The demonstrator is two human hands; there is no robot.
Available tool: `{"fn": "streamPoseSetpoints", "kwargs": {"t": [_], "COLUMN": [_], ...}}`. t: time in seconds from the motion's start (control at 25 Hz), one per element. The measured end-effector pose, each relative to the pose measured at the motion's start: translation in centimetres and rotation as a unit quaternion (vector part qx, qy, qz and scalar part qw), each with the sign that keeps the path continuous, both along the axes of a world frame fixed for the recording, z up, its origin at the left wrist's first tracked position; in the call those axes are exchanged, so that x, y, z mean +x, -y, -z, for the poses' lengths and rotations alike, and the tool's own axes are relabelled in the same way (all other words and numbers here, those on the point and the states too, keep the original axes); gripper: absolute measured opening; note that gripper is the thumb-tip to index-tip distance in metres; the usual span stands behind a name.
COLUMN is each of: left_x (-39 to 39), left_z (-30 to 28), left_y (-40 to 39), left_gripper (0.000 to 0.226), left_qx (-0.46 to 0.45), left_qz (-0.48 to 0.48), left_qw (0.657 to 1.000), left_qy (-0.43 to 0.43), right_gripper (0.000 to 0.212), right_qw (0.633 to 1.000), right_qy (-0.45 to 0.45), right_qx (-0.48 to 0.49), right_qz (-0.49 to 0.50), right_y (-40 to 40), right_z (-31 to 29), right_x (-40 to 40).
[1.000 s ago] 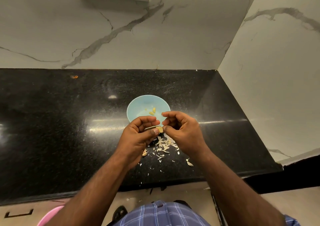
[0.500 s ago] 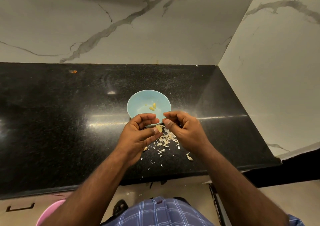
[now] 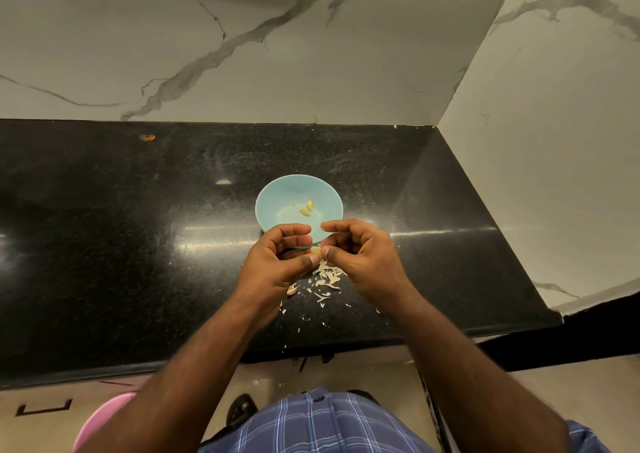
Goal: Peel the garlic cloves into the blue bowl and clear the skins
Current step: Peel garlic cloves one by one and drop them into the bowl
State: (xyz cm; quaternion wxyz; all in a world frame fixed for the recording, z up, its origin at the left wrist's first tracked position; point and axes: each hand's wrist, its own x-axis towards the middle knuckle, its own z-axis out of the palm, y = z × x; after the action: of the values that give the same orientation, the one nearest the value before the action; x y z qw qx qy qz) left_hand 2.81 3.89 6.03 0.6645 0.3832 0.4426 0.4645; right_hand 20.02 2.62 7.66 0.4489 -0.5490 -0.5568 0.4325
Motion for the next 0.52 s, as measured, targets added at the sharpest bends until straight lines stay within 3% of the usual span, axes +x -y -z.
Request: {"fn": "streamPoseSetpoints", "kwargs": {"t": [0.28, 0.4, 0.52], "left_x": [-0.6, -0.8, -0.8], "left_z": [0.4, 0.8, 0.9], "left_y": [-0.1, -0.3, -0.4], "left_gripper": [0.048, 0.048, 0.044], "left_qx": [-0.074, -0.084, -0.090], "left_qz": [-0.019, -0.031, -0.054], "left_qw": [0.989, 0.989, 0.989], "left_qy": [0.127, 0.121, 0.106], "right_gripper": [0.030, 0.024, 0.016], "right_qw": [0.996, 0.982, 0.975], "right_qy": [0.086, 0.177, 0.211], "right_qx": [-0.022, -0.070, -0.055], "right_qz": [0.031, 0.014, 0.049], "right_y": [-0.2, -0.3, -0.5], "right_z": [0.5, 0.9, 1.3], "right_x": [1.0, 1.7, 2.0]}}
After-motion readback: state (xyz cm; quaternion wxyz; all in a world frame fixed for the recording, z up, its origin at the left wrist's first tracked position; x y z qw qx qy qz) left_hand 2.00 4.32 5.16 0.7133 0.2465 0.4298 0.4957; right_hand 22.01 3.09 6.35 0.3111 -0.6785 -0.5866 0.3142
